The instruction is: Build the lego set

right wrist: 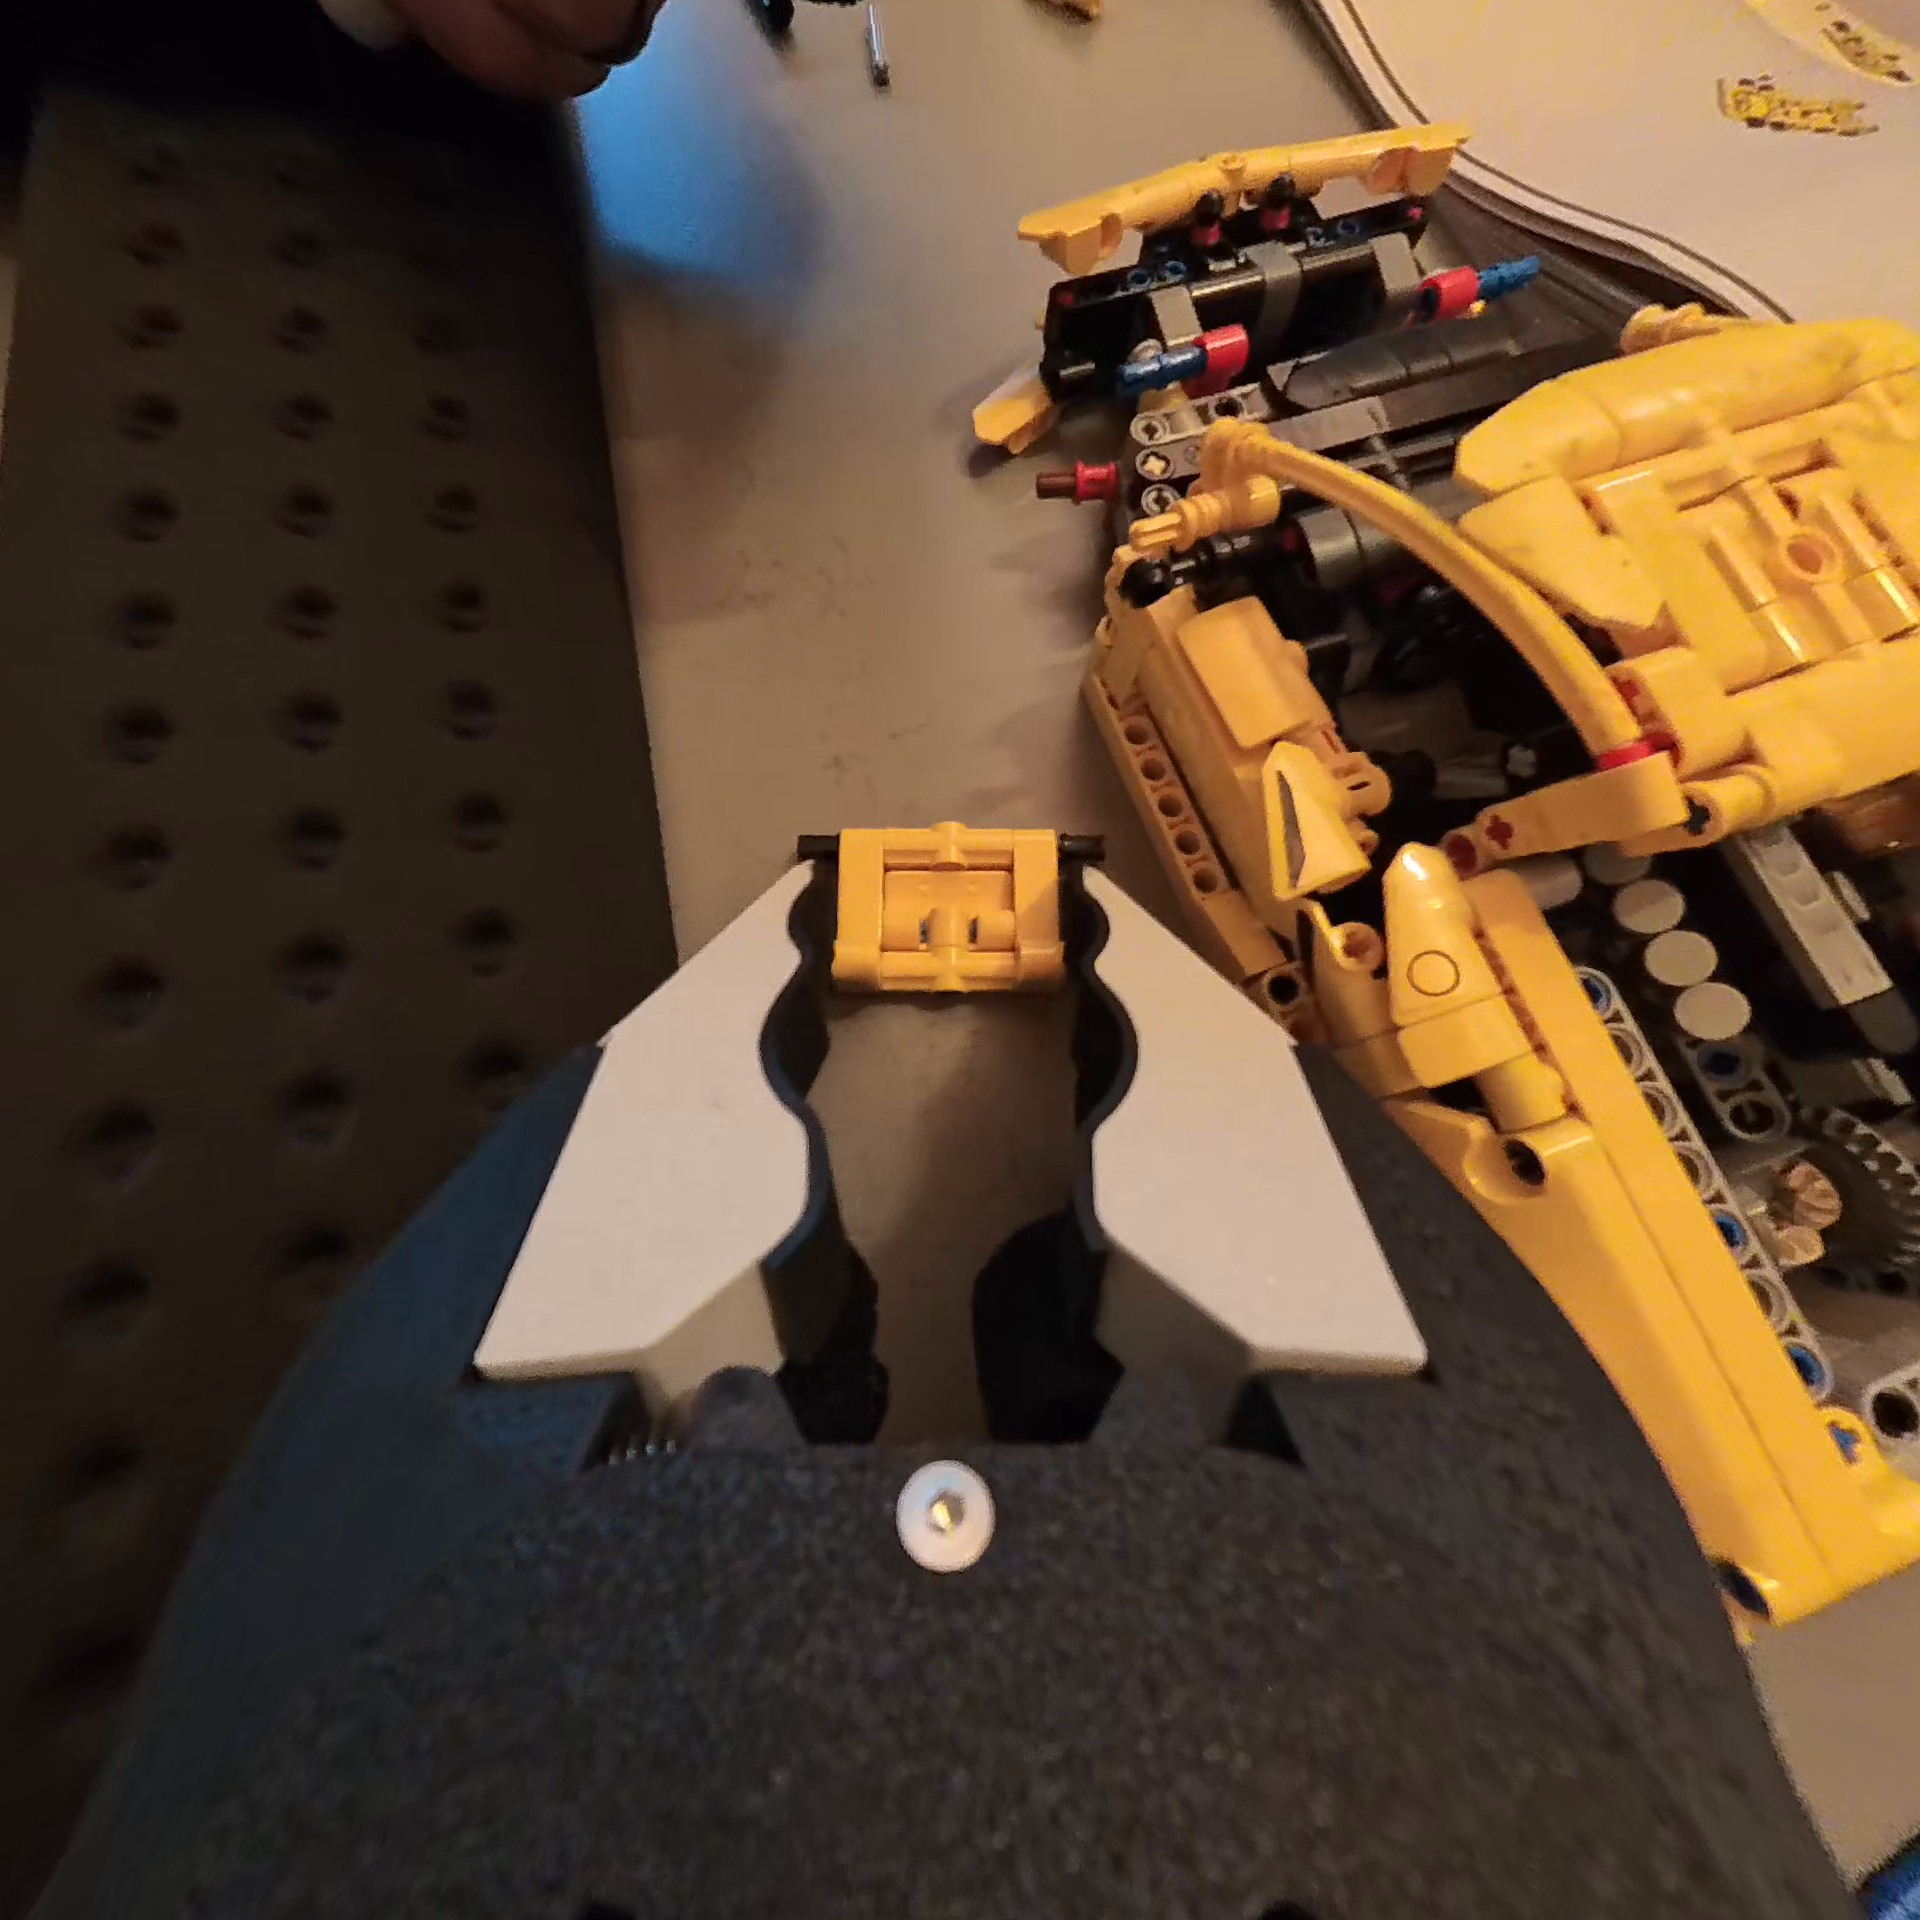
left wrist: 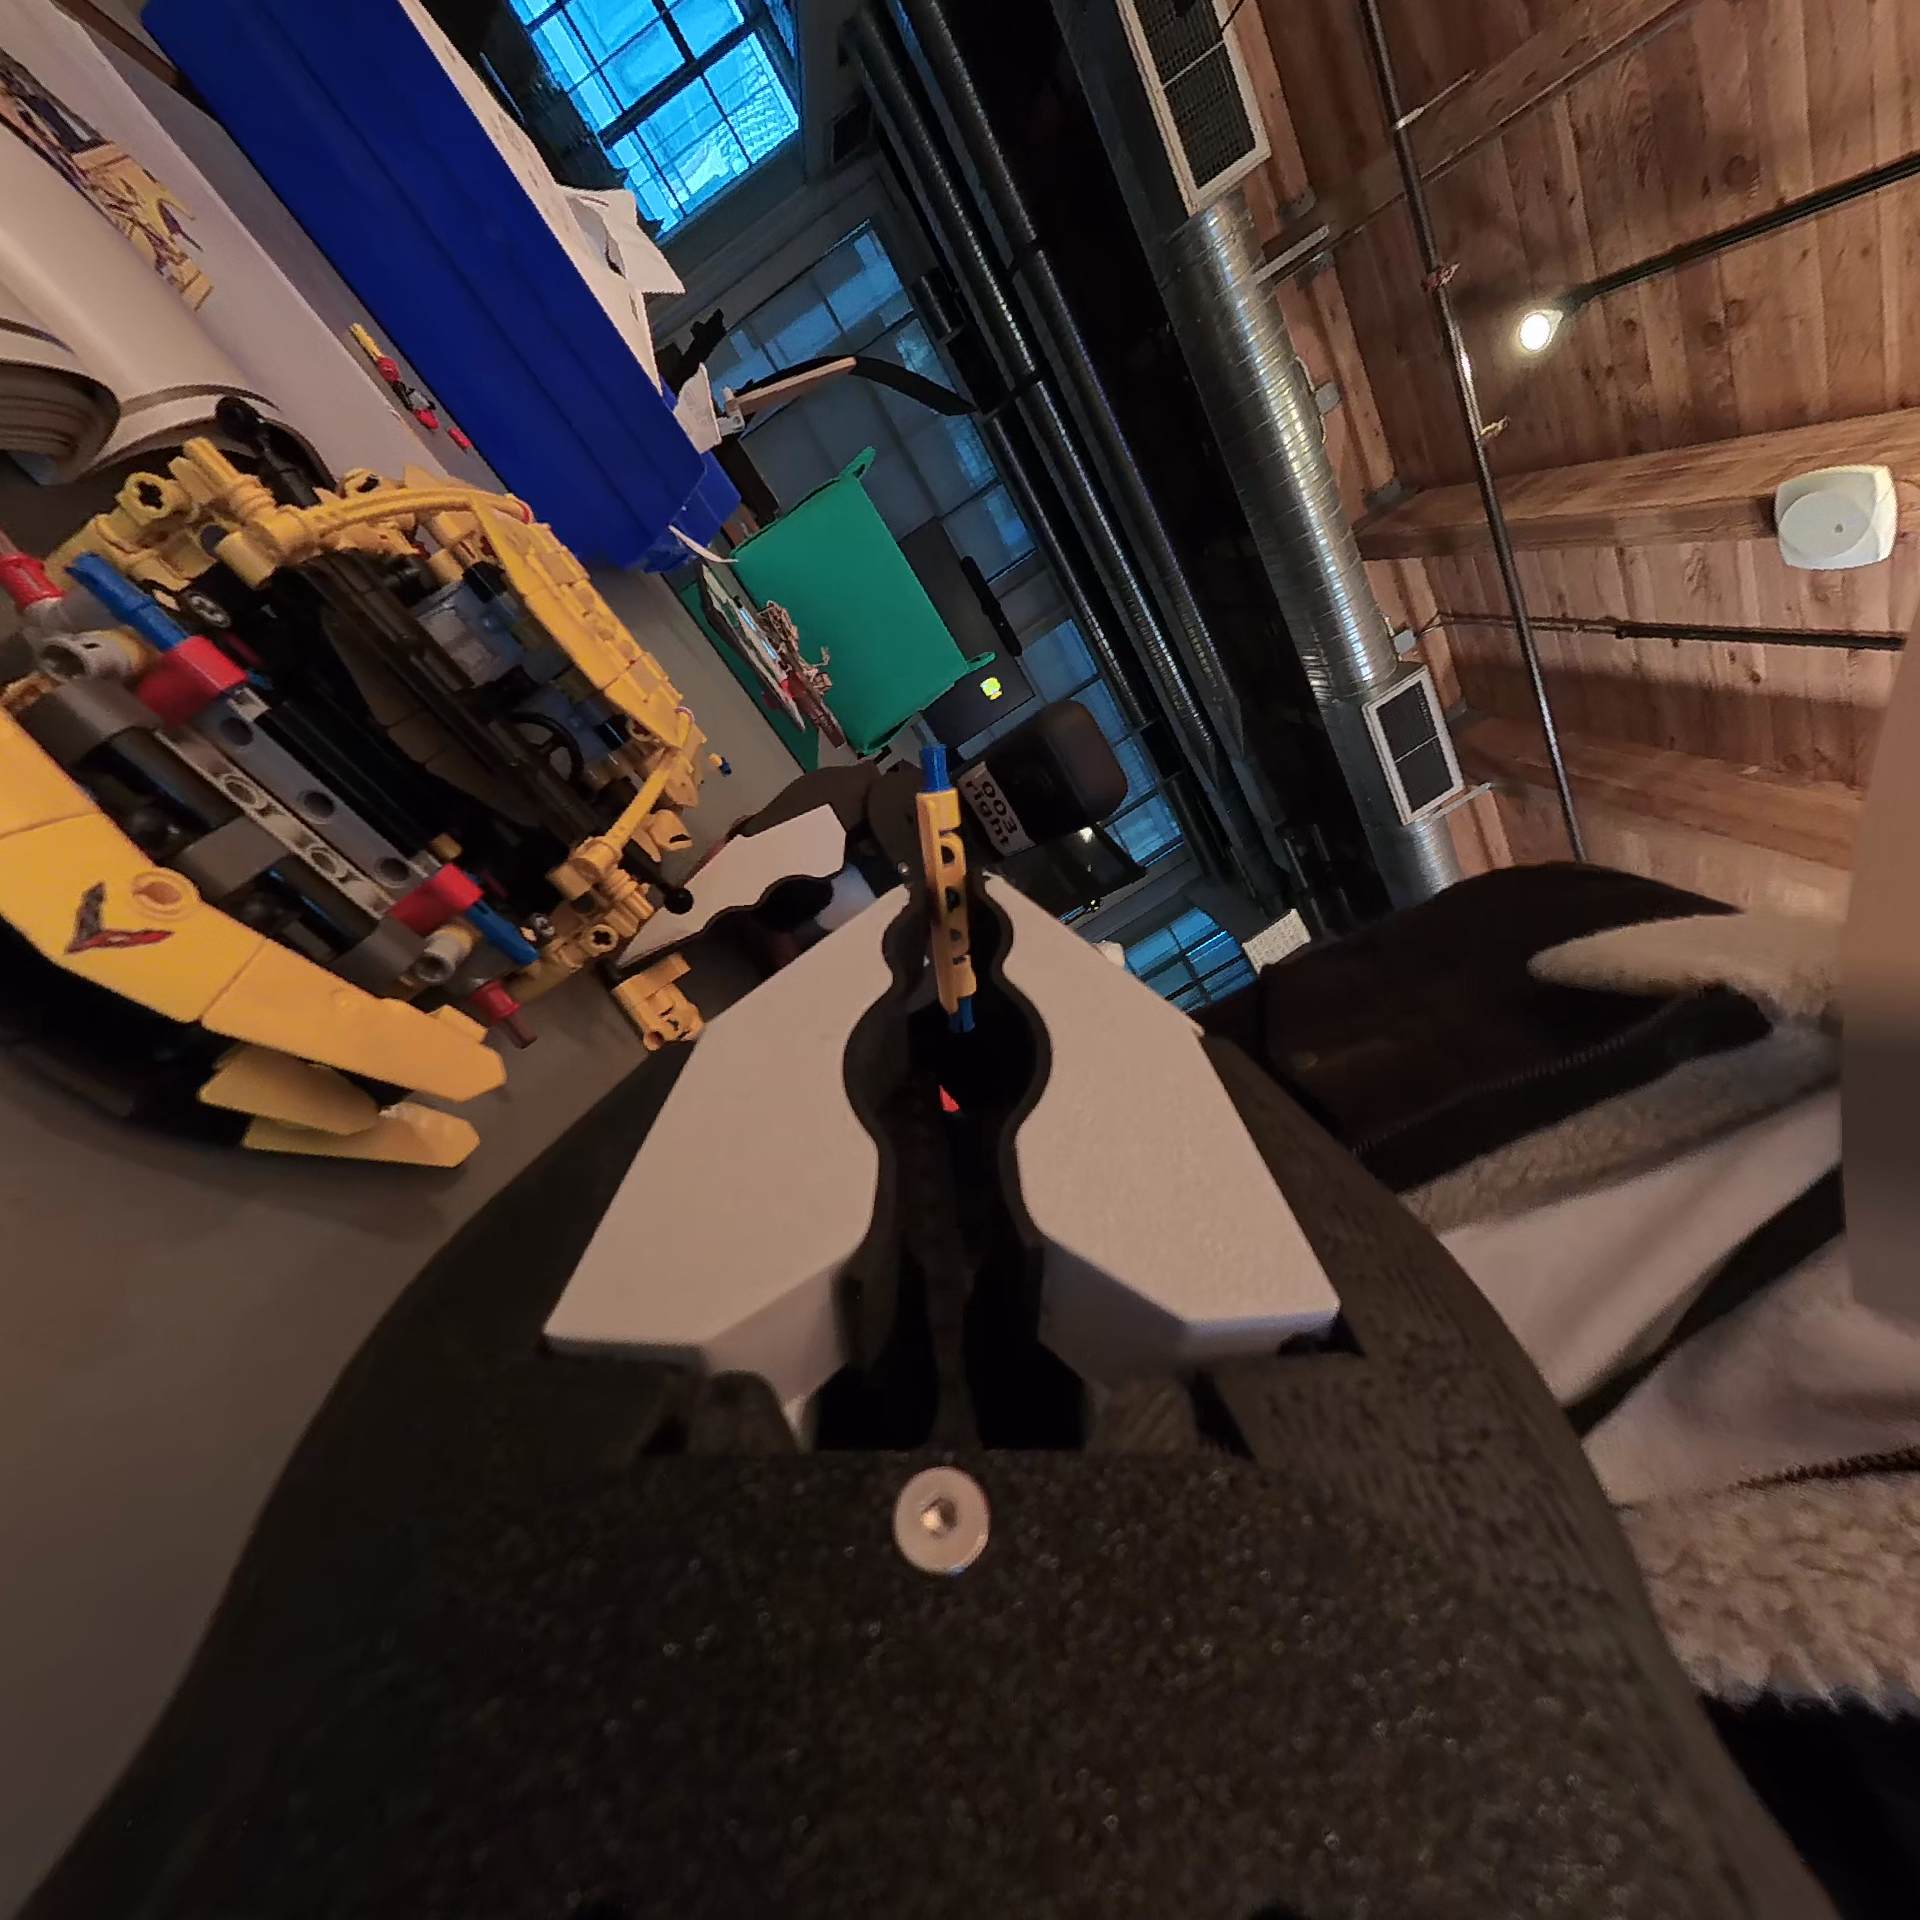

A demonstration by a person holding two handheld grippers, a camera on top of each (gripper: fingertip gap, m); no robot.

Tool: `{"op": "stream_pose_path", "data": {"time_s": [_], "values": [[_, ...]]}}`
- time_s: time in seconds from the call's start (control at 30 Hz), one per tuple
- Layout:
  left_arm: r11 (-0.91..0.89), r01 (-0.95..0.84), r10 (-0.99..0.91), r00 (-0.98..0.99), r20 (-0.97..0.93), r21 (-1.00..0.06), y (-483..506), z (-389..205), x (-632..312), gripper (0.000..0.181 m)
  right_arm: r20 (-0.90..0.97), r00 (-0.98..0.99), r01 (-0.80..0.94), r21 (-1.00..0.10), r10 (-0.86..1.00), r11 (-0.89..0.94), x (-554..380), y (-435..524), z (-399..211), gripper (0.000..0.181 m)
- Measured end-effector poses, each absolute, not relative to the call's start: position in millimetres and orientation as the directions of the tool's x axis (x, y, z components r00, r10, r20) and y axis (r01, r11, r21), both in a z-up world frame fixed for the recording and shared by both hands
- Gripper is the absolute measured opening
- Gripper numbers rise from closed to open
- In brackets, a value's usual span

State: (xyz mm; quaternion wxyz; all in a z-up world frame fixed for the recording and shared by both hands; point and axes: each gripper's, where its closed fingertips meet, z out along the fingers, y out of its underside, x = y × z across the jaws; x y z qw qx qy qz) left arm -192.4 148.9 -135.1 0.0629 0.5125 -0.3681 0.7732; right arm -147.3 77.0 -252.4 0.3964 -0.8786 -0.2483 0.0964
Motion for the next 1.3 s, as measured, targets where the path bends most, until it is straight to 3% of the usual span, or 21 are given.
{"op": "stream_pose_path", "data": {"time_s": [0.07, 0.2, 0.47, 0.77, 1.3], "values": [[-0.713, -0.480, -0.296, -0.456, 0.839, -0.512, 147, -138, -191, 0.007, 0.081, 0.850, 0.404, -0.734, 0.521, -0.546, -147, 79, -248, 0.041], [-0.670, -0.497, -0.347, -0.446, 0.825, -0.551, 138, -143, -190, 0.007, 0.283, 0.829, 0.472, -0.818, 0.483, -0.329, -163, 98, -200, 0.041], [-0.599, -0.538, -0.426, -0.414, 0.805, -0.593, 124, -156, -186, 0.007, 0.529, 0.787, 0.601, -0.773, 0.319, -0.201, -182, 116, -168, 0.040], [-0.588, -0.544, -0.432, -0.415, 0.801, -0.599, 124, -158, -187, 0.006, 0.458, 0.806, 0.558, -0.800, 0.376, -0.221, -183, 113, -178, 0.040], [-0.532, -0.586, -0.477, -0.388, 0.788, -0.611, 117, -168, -186, 0.007, 0.495, 0.789, 0.590, -0.776, 0.363, -0.223, -180, 112, -180, 0.040]]}}
